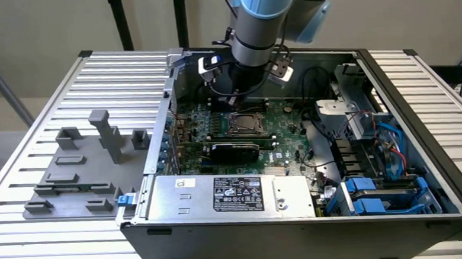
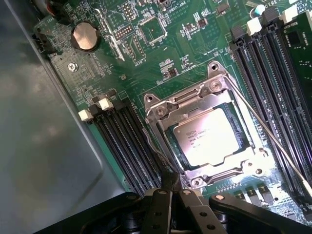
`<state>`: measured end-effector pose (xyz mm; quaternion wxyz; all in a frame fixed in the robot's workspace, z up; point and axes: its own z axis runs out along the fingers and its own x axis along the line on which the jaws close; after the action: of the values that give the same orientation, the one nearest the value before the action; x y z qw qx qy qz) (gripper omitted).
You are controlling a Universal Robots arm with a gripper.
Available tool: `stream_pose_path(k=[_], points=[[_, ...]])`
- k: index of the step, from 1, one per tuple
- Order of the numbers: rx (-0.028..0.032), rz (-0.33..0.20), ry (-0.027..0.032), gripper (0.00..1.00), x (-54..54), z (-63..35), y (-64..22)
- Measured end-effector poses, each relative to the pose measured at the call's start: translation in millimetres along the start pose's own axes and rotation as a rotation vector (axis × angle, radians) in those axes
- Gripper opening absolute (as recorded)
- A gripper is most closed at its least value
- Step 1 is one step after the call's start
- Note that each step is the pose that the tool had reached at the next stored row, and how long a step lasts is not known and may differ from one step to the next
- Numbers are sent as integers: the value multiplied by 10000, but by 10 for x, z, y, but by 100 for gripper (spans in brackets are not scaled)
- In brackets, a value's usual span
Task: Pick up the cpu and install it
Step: 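Install the first cpu locking lever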
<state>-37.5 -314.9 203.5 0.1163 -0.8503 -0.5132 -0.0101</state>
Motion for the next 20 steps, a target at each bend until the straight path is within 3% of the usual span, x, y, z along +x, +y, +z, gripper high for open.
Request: stream_pose_path(k=[5,14,20], points=[[-6,11,-6,11,37,-5,70],[-41,37,-64,11,61,-3,117],[-54,81,-71,11,69,-2,113]])
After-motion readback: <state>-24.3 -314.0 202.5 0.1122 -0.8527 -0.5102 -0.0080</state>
